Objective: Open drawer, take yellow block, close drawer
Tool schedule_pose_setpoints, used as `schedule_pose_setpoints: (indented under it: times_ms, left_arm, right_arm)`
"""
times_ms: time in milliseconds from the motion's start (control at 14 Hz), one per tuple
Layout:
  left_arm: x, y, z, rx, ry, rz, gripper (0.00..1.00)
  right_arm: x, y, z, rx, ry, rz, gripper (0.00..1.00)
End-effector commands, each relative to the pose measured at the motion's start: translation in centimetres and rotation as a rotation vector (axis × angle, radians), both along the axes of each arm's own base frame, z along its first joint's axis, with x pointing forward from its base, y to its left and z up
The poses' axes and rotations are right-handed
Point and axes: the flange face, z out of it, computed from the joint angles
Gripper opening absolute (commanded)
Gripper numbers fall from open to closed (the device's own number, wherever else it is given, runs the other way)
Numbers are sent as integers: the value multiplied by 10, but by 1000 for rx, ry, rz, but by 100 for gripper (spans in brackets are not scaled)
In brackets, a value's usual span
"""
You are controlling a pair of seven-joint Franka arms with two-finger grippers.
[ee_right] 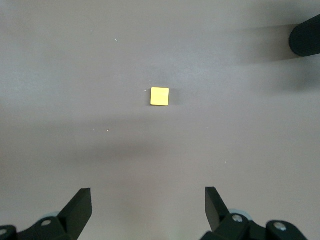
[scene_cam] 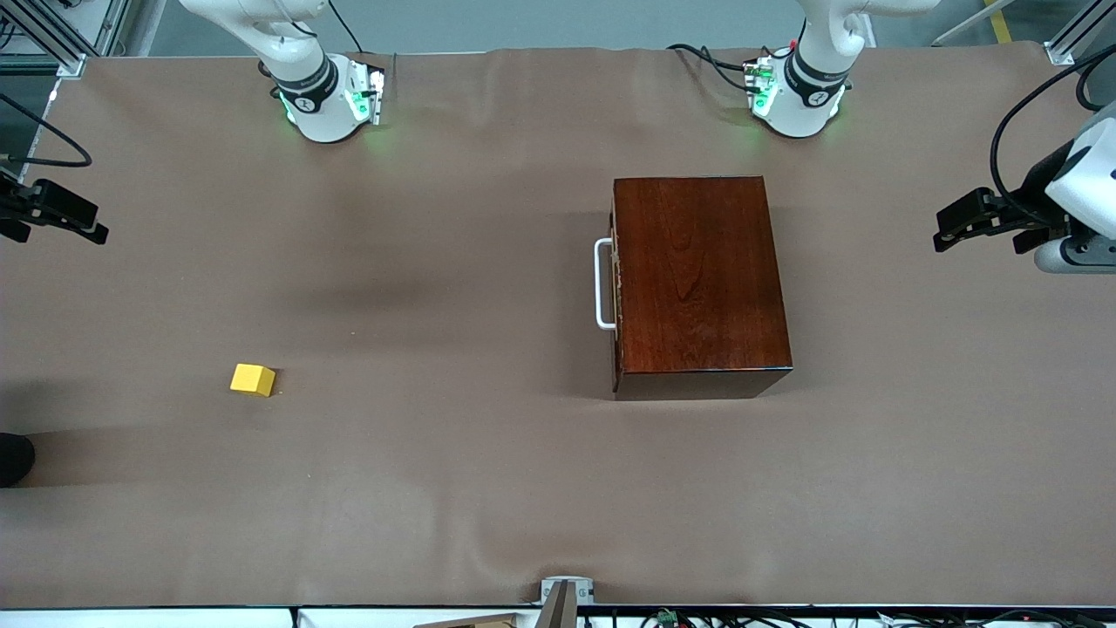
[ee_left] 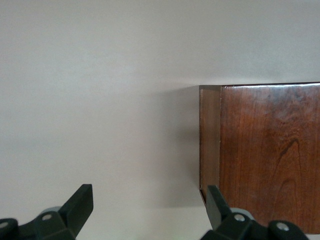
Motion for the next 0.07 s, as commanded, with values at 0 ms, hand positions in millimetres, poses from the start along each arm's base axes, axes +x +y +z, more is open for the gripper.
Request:
schedule_pose_setpoints:
  times_ms: [0]
  left_arm:
    - [-7, -2, 5, -3, -16, 0, 100]
  right_arm:
    - [0, 0, 3, -9, -3, 3, 100]
